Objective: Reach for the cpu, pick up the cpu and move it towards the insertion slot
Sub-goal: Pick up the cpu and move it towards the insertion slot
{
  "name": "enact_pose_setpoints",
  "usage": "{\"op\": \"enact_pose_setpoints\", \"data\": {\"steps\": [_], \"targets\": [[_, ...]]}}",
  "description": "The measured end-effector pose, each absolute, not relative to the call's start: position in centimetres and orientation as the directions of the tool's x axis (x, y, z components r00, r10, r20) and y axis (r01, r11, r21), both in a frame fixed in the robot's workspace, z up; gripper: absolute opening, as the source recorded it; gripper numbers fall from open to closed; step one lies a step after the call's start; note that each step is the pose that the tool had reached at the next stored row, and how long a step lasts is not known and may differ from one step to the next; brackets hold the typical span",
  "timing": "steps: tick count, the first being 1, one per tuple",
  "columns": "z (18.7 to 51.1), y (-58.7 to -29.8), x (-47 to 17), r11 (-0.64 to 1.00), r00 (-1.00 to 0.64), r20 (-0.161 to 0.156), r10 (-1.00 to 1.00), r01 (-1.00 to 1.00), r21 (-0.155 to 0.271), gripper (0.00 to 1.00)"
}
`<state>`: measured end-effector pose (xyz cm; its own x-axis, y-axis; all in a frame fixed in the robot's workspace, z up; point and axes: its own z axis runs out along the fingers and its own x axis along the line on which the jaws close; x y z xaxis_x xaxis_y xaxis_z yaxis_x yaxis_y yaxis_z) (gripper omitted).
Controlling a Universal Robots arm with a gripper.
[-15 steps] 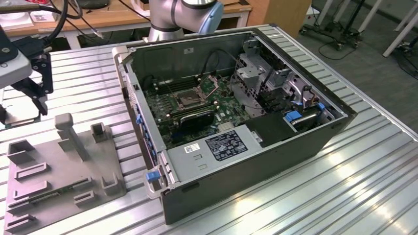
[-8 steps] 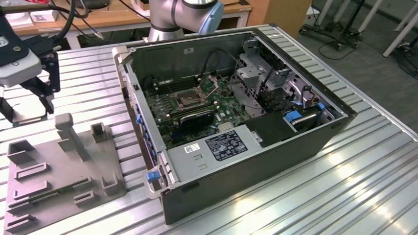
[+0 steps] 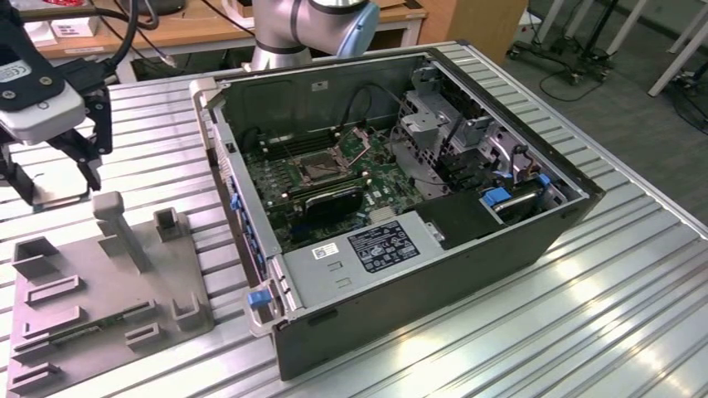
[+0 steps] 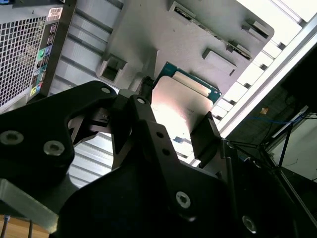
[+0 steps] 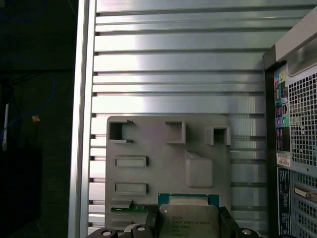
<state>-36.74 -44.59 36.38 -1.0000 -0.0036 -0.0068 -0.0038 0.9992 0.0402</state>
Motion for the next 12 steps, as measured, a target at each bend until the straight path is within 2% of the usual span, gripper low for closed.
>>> {"op": "enact_pose_setpoints", "data": {"steps": [12], "targets": [[36.37,-44.59,-35.83,0.999,-1.000,-0.007,-0.004,-0.004,0.040,0.55]]}}
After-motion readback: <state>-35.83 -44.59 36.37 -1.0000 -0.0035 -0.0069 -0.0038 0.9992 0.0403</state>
